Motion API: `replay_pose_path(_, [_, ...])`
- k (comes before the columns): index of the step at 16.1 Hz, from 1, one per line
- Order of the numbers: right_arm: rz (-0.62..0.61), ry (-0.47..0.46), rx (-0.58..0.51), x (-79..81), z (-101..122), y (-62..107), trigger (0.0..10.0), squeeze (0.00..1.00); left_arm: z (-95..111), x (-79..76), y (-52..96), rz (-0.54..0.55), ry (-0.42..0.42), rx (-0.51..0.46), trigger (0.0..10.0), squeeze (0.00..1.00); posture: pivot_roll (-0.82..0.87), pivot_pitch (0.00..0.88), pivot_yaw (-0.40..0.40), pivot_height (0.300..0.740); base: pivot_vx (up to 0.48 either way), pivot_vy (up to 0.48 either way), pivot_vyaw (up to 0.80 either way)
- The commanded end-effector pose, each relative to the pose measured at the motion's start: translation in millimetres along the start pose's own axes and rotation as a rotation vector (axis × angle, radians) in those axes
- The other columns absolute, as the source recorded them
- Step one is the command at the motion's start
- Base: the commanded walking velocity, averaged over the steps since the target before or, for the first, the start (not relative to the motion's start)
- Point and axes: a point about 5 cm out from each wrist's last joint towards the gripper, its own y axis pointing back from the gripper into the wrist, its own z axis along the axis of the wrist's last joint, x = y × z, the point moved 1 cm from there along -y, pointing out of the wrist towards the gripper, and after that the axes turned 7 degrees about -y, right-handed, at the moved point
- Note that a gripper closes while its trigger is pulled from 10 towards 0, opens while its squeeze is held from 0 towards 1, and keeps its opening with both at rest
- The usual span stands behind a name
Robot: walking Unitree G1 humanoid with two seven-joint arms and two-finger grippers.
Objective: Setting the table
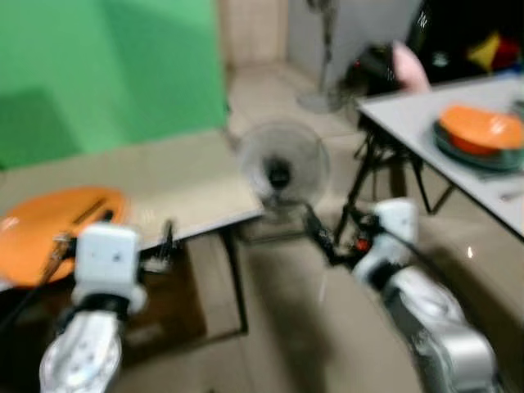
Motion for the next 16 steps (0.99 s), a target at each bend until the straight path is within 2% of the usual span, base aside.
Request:
replay_pose_path(1, [-0.049,0.010,-0.015,-10.9,6.6,4.0,10.0,1.00,5.3,-3.6,-1.2,-0.010,0.025,-0.020,10.0,0.00,-0.04,0.017,0.046,0.740,0.000,0.000,0.00])
replay_pose_path(2, [-0.029,-0.004,0.003,-9.0,5.7,2.8,10.0,0.00,8.6,-2.4,-0.3,0.011,0.059,-0.031,10.0,0.00,-0.04,0.017,0.042,0.740,0.000,0.000,0.00])
replay_pose_path(5, [0.039,0.018,0.022,-0.9,7.9,-2.7,10.0,0.00,11.9,-1.2,-0.9,0.020,0.088,-0.048,10.0,0.00,-0.03,0.020,0.031,0.740,0.000,0.000,0.00])
replay_pose_path(7, [0.066,0.038,0.028,4.2,7.6,-6.9,10.0,0.00,12.2,-0.1,0.0,0.015,0.068,-0.055,10.0,0.00,-0.02,0.021,0.025,0.740,0.133,0.000,0.27])
replay_pose_path(16, [0.163,0.075,0.067,14.4,5.7,-18.4,10.0,0.00,12.7,-0.6,2.7,-0.001,0.063,-0.055,10.0,0.00,-0.01,0.014,0.012,0.740,0.312,0.000,0.80])
